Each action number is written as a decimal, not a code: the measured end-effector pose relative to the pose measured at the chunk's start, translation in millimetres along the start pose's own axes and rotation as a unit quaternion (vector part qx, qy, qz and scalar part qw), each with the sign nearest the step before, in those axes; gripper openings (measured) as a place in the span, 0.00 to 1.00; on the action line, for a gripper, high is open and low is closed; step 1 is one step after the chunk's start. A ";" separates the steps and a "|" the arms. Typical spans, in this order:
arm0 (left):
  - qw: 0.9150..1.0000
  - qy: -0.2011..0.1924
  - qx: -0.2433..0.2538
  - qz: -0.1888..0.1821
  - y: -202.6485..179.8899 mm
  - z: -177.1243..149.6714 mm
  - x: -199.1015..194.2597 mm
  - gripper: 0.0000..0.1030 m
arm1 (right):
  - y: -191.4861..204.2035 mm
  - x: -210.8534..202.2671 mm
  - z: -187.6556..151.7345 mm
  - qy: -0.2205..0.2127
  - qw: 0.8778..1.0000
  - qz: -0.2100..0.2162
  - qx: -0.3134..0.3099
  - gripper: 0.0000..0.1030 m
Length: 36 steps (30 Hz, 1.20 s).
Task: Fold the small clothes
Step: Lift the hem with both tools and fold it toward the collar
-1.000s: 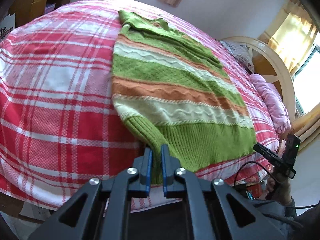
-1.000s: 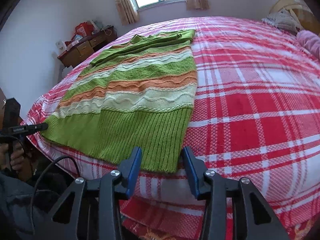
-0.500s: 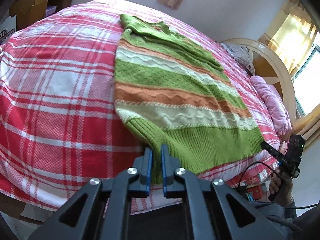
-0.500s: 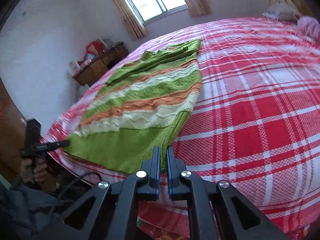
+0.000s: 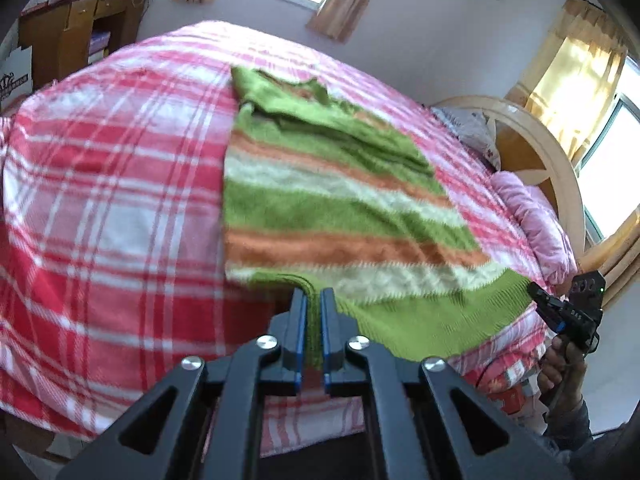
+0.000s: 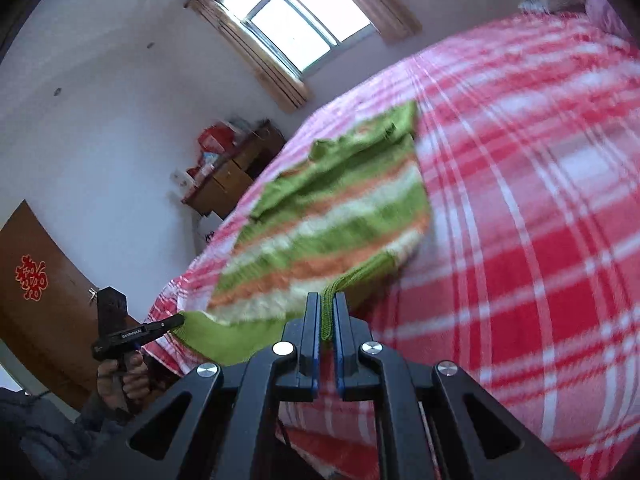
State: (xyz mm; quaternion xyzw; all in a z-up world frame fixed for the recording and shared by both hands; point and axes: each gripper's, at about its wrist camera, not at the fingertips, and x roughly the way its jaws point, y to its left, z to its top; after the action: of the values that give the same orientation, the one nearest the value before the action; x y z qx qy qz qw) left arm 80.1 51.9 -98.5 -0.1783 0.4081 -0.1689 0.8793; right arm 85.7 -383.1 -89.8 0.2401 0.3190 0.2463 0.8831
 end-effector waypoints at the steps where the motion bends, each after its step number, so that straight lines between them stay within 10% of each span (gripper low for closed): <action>1: 1.000 -0.006 -0.004 -0.003 1.1 4.4 -0.8 0.05 | 1.9 -0.2 5.4 -0.006 1.000 0.003 -0.001 0.04; 36: 0.992 -0.089 -0.076 -0.041 20.2 156.1 37.7 0.04 | 19.7 69.8 185.4 -0.067 0.997 0.021 -0.033 0.04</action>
State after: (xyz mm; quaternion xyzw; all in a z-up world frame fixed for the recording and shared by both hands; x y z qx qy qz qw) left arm 227.5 80.4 -38.3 -0.2751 0.3319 -0.1568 0.8885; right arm 253.7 -376.5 16.9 0.2337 0.2461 0.2583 0.9045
